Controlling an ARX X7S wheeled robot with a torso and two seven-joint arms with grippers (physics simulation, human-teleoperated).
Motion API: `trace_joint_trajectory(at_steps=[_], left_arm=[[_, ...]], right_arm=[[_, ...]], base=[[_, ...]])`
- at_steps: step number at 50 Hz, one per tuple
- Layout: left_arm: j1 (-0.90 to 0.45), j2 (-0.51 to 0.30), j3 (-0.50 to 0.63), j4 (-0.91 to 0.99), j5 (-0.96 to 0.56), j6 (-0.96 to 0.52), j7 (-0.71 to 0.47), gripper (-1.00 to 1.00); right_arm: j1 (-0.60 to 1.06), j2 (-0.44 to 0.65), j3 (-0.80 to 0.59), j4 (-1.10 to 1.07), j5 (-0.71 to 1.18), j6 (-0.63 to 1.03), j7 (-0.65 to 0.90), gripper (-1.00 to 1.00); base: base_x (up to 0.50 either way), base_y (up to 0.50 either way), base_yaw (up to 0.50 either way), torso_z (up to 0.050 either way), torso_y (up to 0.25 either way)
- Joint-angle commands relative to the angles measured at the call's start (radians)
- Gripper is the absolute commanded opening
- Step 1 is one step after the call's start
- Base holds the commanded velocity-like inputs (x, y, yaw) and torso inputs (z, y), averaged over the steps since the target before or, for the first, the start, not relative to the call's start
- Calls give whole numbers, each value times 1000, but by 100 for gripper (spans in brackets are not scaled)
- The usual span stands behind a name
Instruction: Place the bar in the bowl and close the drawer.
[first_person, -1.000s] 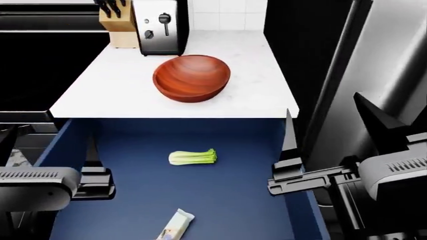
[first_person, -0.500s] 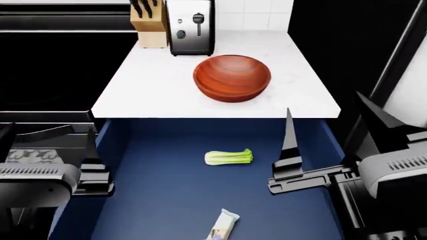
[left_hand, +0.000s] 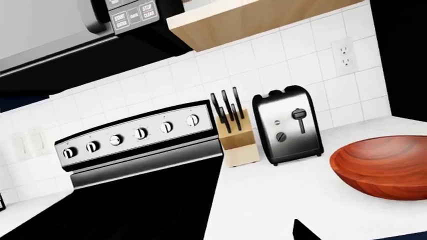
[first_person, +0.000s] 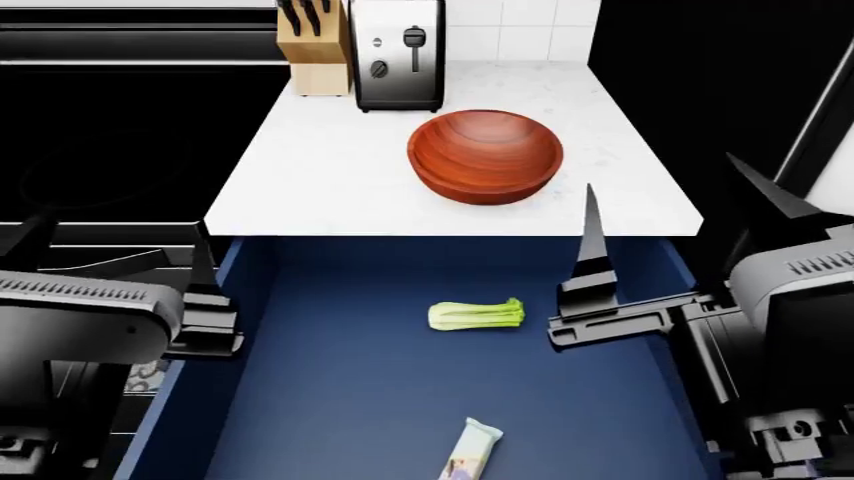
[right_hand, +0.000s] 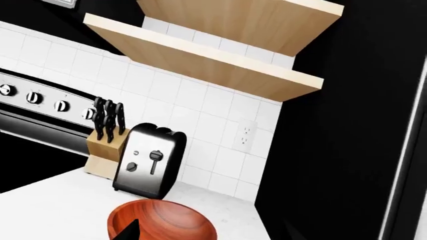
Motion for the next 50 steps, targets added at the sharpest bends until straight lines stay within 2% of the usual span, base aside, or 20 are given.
trace_joint_trajectory(at_steps=[1,28,35,50], left_arm=[[-137,30,34,-35,-38,-65,36,100],[-123,9,27,-39,-27,-51,33,100],[-123,4,22,-39,-32,-47,33,100],[-125,7,26,-46,-28,-42,38,100]], right_arm=[[39,6,27,41,47,-14,-39,100],[66,2,33,29,65,14,-52,100],[150,-36,35,40,164,105,-55,100],[394,-209,-10,200,356,369,-167,100]], base=[[55,0,0,0,0],[120,-14,0,0,0],[0,0,0,0,0],[0,0,0,0,0]])
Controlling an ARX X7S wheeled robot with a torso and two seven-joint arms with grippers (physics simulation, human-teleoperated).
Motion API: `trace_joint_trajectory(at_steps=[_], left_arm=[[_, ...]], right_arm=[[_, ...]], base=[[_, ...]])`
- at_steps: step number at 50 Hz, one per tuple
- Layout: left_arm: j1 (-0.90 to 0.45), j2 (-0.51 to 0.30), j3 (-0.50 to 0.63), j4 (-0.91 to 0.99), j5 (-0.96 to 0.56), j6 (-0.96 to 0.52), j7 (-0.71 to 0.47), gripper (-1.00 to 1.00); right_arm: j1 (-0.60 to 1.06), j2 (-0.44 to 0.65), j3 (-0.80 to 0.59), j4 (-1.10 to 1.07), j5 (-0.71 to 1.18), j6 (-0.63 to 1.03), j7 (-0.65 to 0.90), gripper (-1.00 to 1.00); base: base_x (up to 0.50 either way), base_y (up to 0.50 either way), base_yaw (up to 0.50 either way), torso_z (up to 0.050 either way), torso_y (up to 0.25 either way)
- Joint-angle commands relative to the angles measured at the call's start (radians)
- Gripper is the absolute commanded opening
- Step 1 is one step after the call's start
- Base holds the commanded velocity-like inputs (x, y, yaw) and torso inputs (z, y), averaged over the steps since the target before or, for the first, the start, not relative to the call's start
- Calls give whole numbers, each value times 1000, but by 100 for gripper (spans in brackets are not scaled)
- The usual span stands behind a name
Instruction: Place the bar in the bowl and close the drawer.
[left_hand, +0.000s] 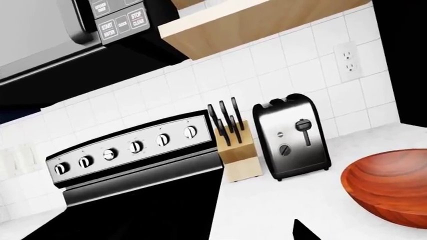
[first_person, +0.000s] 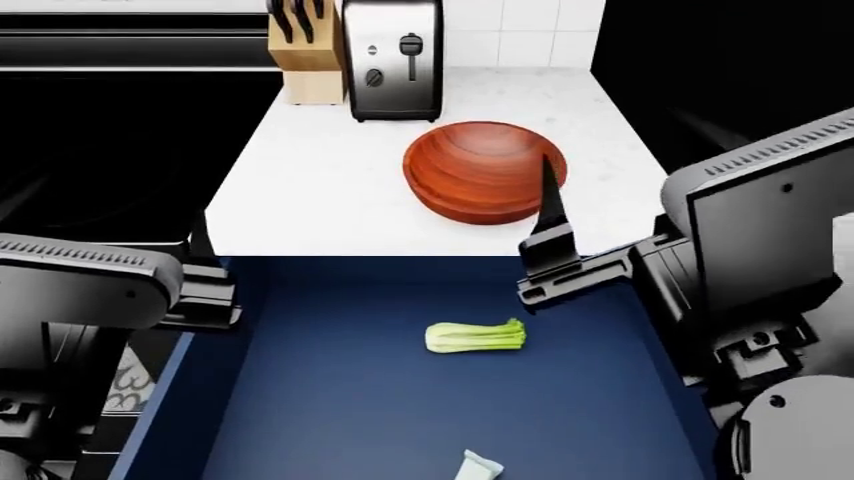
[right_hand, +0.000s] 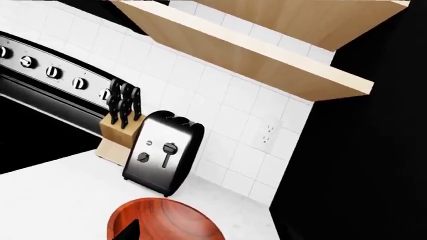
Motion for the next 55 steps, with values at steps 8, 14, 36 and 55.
trace_joint_trajectory(at_steps=[8,14,36,55], left_arm=[[10,-13,-9,3,-6,13,-3,100],[11,-23,-18,8,-17,16,-10,100],[22,-62,-50,33,-57,33,-38,100],[44,-86,-70,45,-72,59,-57,100]], right_arm=[[249,-166,-59,184,141,268,-224,100],[329,-247,-116,275,70,334,-549,100],[478,-371,-264,405,-91,371,-1256,100],[578,-509,-463,645,-354,291,-1757,100]], base=[[0,0,0,0,0],[0,0,0,0,0],[0,0,0,0,0],[0,0,0,0,0]])
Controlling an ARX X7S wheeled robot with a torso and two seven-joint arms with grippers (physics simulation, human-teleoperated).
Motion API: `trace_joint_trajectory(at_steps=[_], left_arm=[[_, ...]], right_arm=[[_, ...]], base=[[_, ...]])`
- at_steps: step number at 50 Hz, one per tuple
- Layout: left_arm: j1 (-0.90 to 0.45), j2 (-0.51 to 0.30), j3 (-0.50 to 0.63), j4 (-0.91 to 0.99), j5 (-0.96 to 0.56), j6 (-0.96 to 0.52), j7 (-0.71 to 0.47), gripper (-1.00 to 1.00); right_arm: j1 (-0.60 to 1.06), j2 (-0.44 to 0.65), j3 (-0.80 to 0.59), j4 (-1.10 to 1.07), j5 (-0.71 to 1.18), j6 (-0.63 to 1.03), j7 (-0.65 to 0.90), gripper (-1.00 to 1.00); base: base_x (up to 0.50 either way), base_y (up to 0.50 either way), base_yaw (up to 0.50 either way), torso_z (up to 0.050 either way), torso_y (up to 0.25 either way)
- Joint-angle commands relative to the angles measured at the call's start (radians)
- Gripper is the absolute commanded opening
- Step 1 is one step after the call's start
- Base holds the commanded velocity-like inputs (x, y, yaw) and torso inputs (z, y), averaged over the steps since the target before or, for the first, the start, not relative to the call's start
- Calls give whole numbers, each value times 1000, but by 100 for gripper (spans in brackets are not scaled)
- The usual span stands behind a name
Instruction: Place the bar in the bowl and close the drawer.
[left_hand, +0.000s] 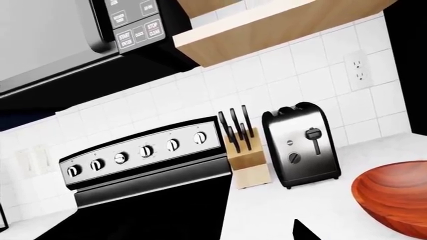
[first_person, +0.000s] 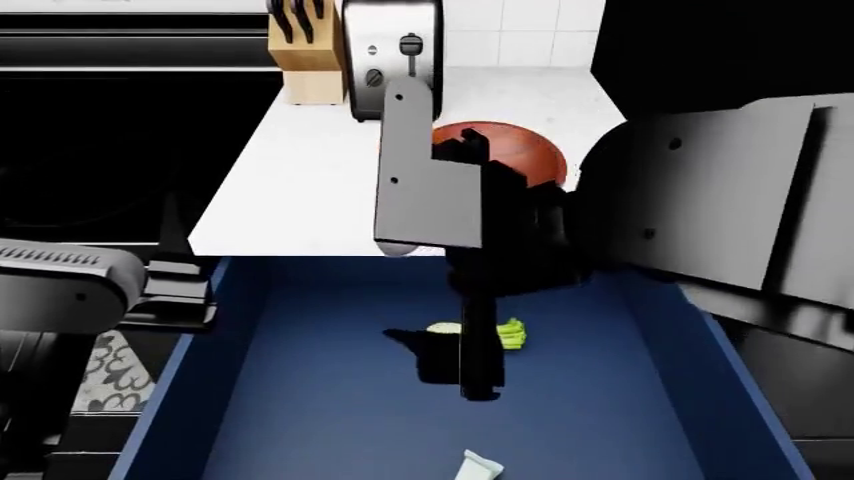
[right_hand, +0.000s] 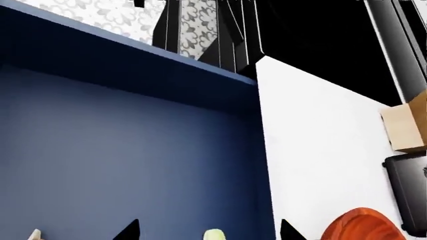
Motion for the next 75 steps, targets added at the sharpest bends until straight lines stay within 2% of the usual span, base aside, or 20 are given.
trace_joint_trajectory(at_steps=[1,8,22,45,58,75], left_arm=[[23,-12,-10,6,0,20,-7,100],[45,-24,-19,11,2,35,-10,100],[61,-22,-16,9,17,48,-5,100],[99,-25,-13,1,44,76,2,100],[82,-8,6,-9,54,64,5,100],[119,-36,-12,1,52,94,-2,100]], right_arm=[[51,-95,-125,138,-153,-57,-302,100],[47,-154,-266,193,-301,-139,-457,100],[74,-238,-427,231,-457,-234,-633,100],[11,-278,-474,163,-444,-240,-664,100],[-61,-299,-529,222,-563,-375,-654,100],[-148,-334,-568,311,-647,-483,-639,100]], base=[[0,0,0,0,0],[0,0,0,0,0],[0,0,0,0,0],[0,0,0,0,0],[0,0,0,0,0],[0,0,0,0,0]])
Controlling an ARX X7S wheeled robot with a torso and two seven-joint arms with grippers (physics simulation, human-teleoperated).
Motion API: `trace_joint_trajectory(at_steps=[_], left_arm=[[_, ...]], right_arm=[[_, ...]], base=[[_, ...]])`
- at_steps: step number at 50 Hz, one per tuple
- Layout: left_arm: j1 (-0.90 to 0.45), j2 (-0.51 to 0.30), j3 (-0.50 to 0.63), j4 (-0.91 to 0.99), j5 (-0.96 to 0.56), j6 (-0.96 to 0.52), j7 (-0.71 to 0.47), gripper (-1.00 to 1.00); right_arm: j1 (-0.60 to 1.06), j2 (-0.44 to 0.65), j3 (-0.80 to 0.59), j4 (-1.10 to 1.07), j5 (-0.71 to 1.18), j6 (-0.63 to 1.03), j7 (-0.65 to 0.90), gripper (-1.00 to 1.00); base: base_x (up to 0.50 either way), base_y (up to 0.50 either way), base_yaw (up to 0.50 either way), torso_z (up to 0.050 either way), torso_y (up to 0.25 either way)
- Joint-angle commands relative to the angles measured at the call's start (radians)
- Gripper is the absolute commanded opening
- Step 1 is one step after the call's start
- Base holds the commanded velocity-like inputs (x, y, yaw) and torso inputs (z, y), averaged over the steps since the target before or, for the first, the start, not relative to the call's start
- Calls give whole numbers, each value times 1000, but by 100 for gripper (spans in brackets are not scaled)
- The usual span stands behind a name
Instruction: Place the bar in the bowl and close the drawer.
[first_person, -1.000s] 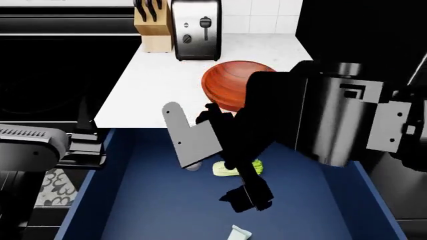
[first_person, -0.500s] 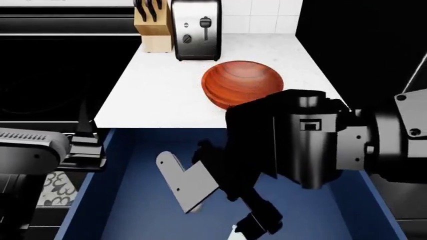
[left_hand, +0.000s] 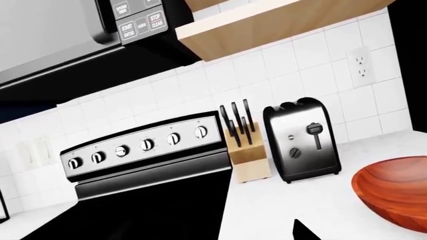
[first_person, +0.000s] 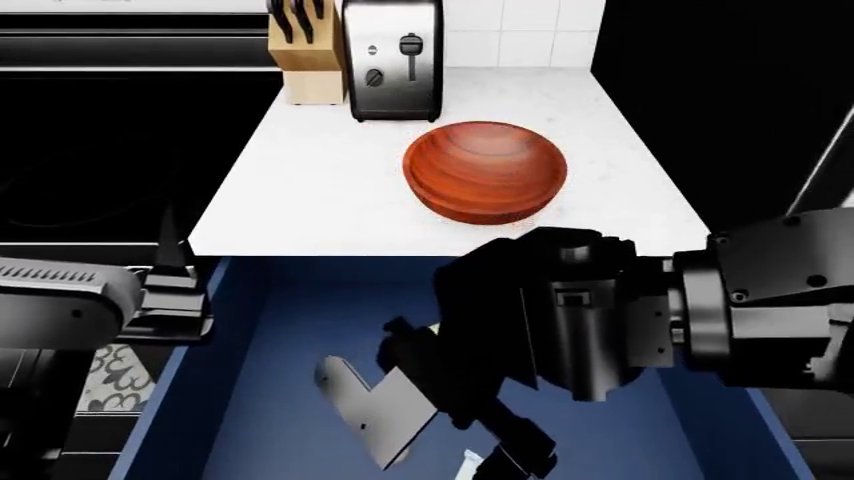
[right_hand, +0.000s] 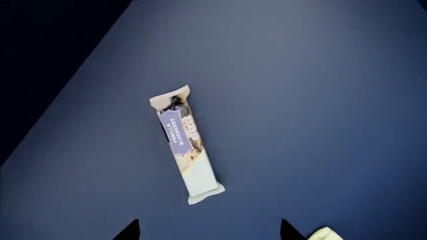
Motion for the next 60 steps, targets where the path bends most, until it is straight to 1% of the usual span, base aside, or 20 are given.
trace_joint_trajectory(at_steps=[1,17,33,39,48,60], left_arm=[[26,-14,-8,3,5,19,-2,100],[63,-13,-7,-5,34,46,4,100],[50,0,8,-13,42,38,10,100],[75,-13,-2,-10,46,56,8,100],[105,-26,-14,-9,50,78,4,100],[93,-15,-2,-16,57,71,9,100]], right_arm=[[-58,-24,-26,51,-59,-77,12,100],[-104,-29,-64,5,-80,-70,30,100],[-129,-48,-93,-14,-99,-76,20,100],[-134,-52,-137,-12,-133,-78,5,100],[-157,-64,-162,17,-165,-101,4,100],[-178,-69,-181,52,-185,-115,-2,100]], base=[[0,0,0,0,0],[0,0,0,0,0],[0,0,0,0,0],[0,0,0,0,0],[0,0,0,0,0],[0,0,0,0,0]])
